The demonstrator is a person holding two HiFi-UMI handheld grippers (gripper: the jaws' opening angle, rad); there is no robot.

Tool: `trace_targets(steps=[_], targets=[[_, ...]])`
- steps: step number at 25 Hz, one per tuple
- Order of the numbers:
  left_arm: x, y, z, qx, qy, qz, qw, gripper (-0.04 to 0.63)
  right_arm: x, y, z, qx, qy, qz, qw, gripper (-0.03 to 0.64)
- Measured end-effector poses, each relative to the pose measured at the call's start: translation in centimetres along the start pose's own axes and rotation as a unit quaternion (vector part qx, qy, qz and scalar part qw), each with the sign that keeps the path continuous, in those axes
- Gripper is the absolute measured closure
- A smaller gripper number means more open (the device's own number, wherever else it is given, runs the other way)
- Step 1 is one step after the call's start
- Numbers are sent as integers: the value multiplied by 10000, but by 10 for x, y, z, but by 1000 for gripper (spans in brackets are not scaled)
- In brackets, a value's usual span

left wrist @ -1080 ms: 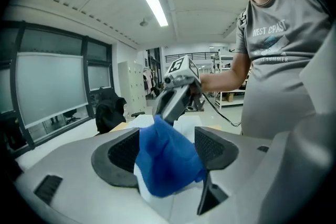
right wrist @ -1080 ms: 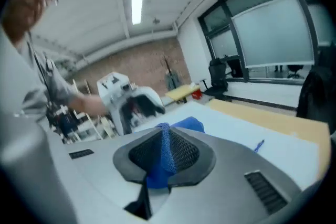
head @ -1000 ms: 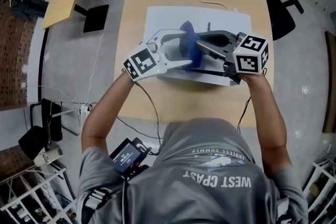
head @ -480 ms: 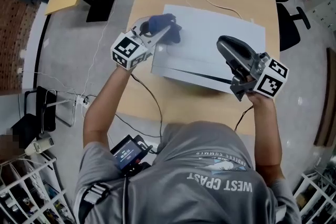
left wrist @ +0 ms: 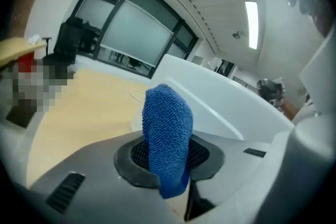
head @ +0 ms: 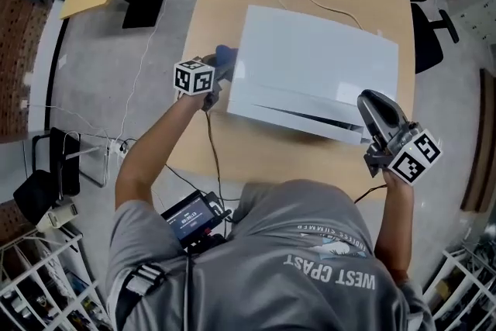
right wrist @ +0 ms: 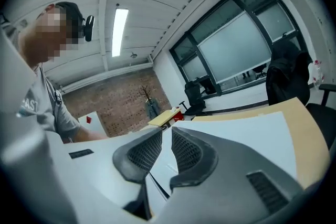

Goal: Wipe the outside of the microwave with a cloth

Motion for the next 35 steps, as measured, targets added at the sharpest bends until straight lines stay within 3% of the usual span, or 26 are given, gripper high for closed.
trace_targets(steps=[3,5,7,9,13,16,18,19,22,27,31,35], targets=[[57,-37,33,606,-1071,83,9924,508,0,-6,6,151,-205,-73,9996,561],[80,-54,44,973,-2120,623,9704,508,4,-7,9,208,-319,-171,9991,560],[78,-59,38,1231,-2674,1294,9469,508,9,-4,10,226,-369,-268,9987,560],[53,-47,23,1386,-2570,1774,9398,508,11,0,9,211,-413,-330,9984,560],[-34,-3,-20,1456,-1786,2281,9460,505,10,5,3,146,-508,-408,9978,560],[-93,22,-38,1477,-1796,2519,9394,505,3,5,0,153,-571,-358,9976,560],[-109,30,-36,1435,-1823,2548,9387,505,-1,2,1,195,-573,-266,9978,560],[-109,31,-32,1441,-1900,2558,9368,505,-3,0,2,222,-573,-220,9979,561],[-78,18,-11,1656,-2589,2629,9145,505,-5,-4,8,284,-591,-157,9977,560],[5,-39,33,1671,-3077,2591,9001,505,4,-3,16,285,-568,-227,9977,561],[24,-54,43,1693,-3009,2609,9015,505,9,2,10,202,-561,-308,9977,560],[-24,-19,5,1635,-2367,2789,9162,505,7,6,4,125,-630,-338,9974,561]])
Point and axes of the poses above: the fingertips, and each gripper's own axes: y forward along the fingers, z to its right, x out of its underside, the point moved 8 cm from there along -y, backward along the fingers, and after that the axes turned 2 degrees about x, right-handed, at the moved point
